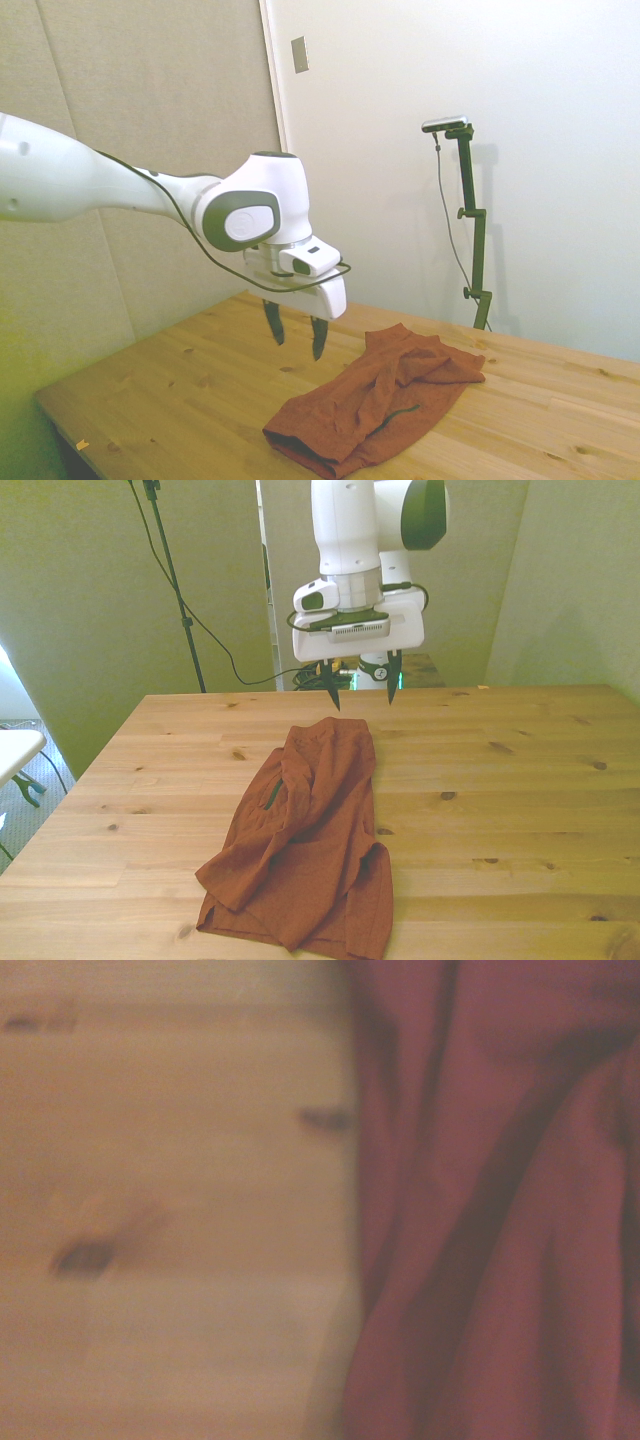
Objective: Fold the shorts
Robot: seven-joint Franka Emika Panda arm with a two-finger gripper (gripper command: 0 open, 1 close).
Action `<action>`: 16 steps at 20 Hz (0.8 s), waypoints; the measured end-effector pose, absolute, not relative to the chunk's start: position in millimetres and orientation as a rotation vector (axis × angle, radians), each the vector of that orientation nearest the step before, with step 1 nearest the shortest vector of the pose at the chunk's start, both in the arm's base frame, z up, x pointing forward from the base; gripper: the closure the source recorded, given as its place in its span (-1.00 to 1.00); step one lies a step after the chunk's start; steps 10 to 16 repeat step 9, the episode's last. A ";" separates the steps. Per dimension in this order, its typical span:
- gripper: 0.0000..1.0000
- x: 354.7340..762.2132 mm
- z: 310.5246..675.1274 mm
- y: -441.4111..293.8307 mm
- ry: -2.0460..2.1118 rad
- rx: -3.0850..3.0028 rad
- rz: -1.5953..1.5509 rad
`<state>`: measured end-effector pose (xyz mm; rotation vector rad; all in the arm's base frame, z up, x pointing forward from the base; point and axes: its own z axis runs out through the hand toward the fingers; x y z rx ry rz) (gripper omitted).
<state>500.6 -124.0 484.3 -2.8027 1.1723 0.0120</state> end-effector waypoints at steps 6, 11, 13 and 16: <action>-1.00 402.8 500.7 -87.6 1.075 -2.839 0.009; -1.00 368.9 504.3 -40.3 1.106 -2.807 -0.060; -1.00 368.9 504.3 -40.3 1.106 -2.807 -0.060; -1.00 368.9 504.3 -40.3 1.106 -2.807 -0.060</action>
